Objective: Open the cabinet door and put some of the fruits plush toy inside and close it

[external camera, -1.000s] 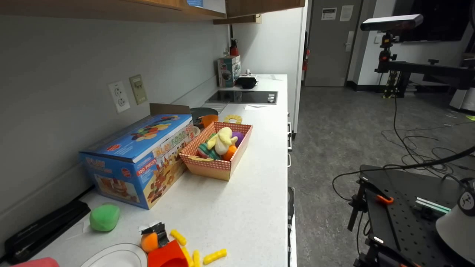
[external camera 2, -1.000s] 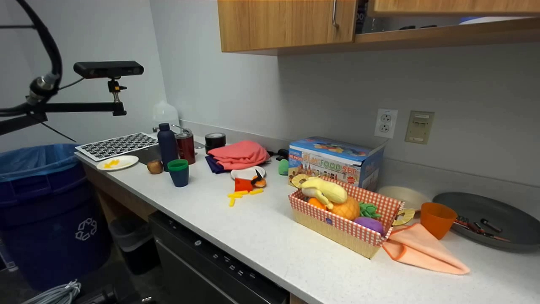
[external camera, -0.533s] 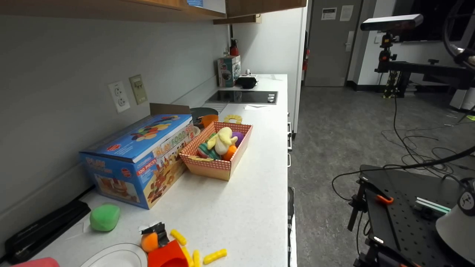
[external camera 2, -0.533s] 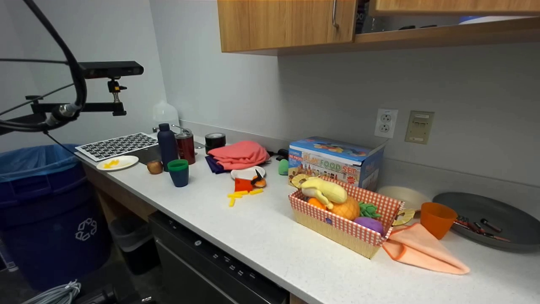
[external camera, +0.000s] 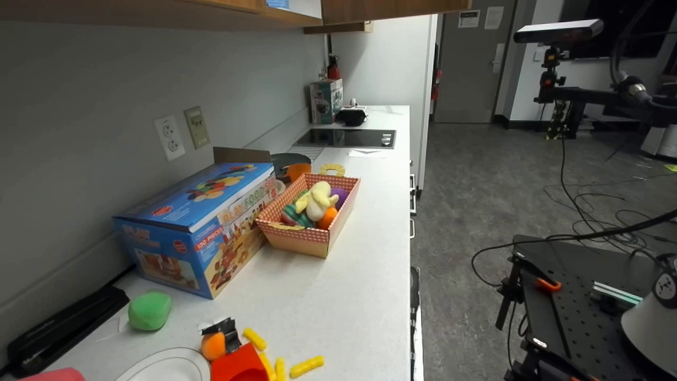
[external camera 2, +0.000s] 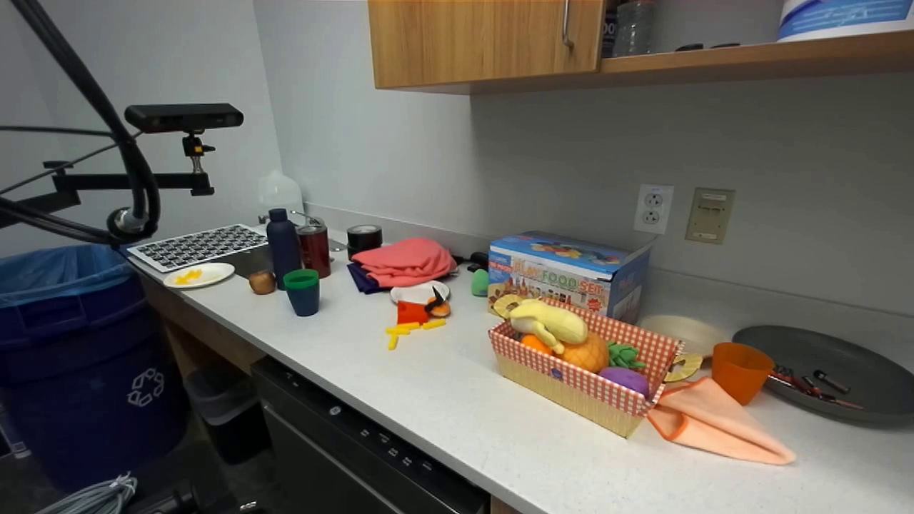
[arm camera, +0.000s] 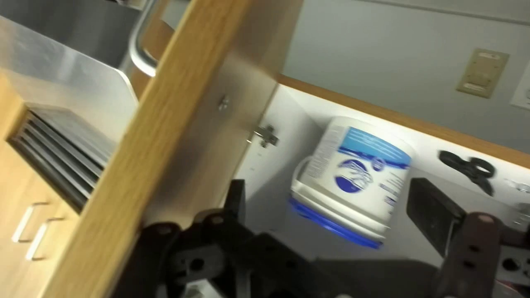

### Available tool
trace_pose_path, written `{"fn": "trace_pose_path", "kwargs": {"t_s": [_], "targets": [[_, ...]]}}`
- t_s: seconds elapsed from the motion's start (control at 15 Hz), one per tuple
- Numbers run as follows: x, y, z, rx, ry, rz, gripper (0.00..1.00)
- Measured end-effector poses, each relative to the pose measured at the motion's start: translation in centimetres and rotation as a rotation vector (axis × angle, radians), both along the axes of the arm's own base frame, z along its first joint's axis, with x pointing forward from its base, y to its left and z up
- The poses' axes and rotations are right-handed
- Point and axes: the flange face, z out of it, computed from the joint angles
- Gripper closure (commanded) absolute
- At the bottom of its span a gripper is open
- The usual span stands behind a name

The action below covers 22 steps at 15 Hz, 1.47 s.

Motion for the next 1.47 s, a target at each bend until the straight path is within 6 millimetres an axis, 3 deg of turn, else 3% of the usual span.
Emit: {"fn": "trace_pose_path", "kwargs": {"t_s": [0.27, 0.4, 0.53, 0.87, 1.47], "targets": [[-4.9, -8.2, -0.6, 0.019, 0.009, -0.224, 0.0], [-6.0, -10.4, -1.2, 0.031, 0.019, -0.293, 0.0], [-6.0, -11.1, -1.7, 0.043, 0.028, -0.313, 0.0], [-4.6, -9.2, -2.4, 0.118, 0.125, -0.286, 0.0], [-3.2, 0.0, -2.9, 0.367, 0.32, -0.03, 0.0]]}}
